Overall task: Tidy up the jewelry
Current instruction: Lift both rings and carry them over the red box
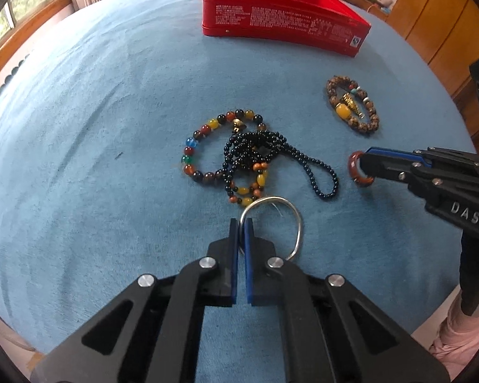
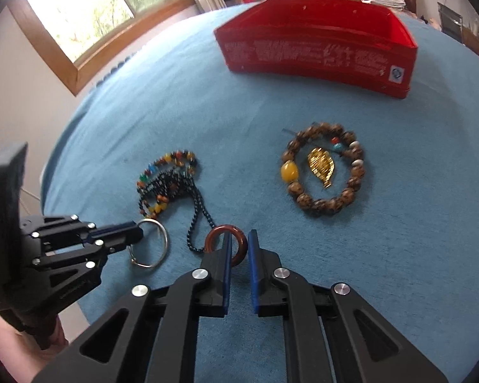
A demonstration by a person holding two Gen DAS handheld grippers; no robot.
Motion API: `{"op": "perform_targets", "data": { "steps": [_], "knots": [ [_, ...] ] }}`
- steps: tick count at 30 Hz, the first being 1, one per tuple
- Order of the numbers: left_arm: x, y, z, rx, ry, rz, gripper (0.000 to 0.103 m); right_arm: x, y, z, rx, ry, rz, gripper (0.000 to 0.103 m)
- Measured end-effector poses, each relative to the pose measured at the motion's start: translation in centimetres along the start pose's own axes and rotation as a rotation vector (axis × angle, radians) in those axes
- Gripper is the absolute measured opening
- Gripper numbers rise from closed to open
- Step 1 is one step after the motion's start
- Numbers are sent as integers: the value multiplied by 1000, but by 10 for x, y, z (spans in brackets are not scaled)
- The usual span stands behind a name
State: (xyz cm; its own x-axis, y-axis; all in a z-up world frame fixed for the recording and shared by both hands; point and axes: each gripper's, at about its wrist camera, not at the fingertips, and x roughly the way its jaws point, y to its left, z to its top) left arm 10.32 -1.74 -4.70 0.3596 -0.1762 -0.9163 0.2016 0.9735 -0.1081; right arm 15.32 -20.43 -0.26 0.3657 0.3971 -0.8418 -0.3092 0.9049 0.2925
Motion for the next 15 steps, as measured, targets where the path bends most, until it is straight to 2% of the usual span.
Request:
{"op": "perform_targets", "data": {
  "steps": [8,15],
  "knots": [
    [-38,11,-2,-24,-100,-54,1,-17,-9,5,33,-45,4,9],
    [-54,12,22,-31,-161,-67,1,-30,-20,19,58,-76,4,9]
  ]
}}
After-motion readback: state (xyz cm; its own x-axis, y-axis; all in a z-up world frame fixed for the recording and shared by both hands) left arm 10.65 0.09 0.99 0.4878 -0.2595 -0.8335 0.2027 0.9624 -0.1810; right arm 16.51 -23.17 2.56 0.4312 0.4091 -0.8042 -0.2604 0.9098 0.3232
